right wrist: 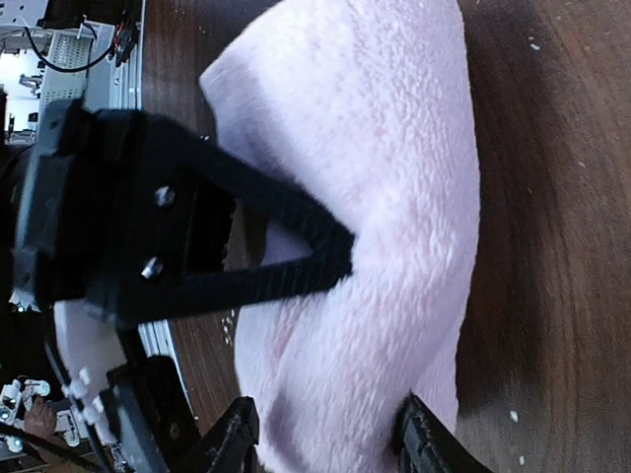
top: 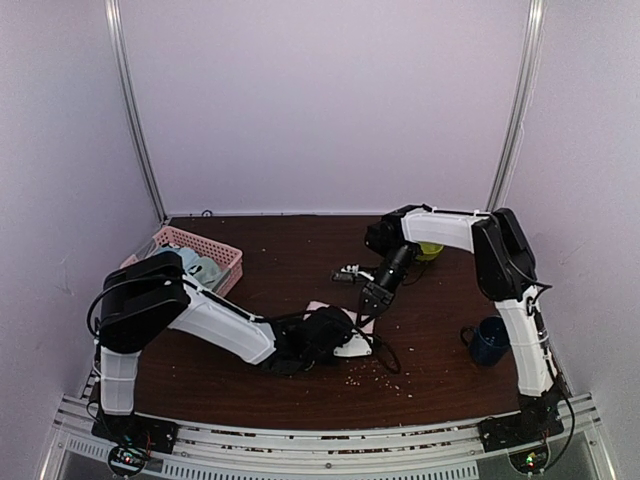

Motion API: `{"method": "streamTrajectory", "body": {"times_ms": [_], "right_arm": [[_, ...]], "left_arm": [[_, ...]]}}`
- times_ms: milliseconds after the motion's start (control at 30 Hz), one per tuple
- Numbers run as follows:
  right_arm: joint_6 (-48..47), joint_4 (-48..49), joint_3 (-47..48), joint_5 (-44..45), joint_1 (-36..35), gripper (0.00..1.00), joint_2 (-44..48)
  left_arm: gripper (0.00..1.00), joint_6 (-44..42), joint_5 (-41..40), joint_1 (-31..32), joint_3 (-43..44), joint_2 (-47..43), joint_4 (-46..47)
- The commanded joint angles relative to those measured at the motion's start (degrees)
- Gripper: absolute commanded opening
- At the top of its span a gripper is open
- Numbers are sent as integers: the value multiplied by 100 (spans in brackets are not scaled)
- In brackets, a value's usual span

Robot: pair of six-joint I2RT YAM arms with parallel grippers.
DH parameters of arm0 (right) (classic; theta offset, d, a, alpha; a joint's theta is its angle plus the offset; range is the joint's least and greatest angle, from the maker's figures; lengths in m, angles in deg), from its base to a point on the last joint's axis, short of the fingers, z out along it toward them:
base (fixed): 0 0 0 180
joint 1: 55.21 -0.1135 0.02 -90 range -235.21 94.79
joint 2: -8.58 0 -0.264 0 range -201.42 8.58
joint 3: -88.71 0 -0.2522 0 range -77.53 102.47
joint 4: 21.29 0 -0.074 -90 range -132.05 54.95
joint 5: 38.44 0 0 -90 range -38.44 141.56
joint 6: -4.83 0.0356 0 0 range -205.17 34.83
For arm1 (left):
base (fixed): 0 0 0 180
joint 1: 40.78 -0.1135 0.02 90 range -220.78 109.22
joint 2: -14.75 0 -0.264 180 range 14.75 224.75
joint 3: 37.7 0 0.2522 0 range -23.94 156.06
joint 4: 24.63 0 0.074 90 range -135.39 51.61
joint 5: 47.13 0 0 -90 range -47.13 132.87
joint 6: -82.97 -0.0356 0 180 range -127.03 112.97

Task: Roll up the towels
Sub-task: Pick up the towel from the center of the board, then place the towel in the storage box.

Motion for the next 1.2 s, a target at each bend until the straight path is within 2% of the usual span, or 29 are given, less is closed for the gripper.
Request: {"method": "streamTrajectory", "body": {"times_ms": [0, 100, 267, 533, 733, 967, 1167], "right_arm": [[-8, -221, -229, -8, 404, 50, 1044], [-49, -212, -358, -48, 686, 54, 1570], [-192, -207, -513, -232, 1110, 54, 2008], [-317, -213, -629, -551, 1418, 52, 1895], [-393, -212, -700, -599, 1428, 52, 1884], [-491, -211, -836, -637, 1455, 51, 1861], [-628, -213, -980, -688, 1455, 51, 1752]], "left_arm": [[0, 256, 662, -292, -67, 87, -854], [0, 474, 963, -415, 2, -157, -1061], [0, 816, 1490, -523, 254, -586, -1495], [0, 1459, 2061, -717, 954, -1118, -2421], [0, 2417, 2245, -1101, 1456, -1463, -3413], [0, 3826, 2470, -1917, 1758, -2349, -4658], [0, 4745, 2409, -3027, 1805, -3107, -5582]]}}
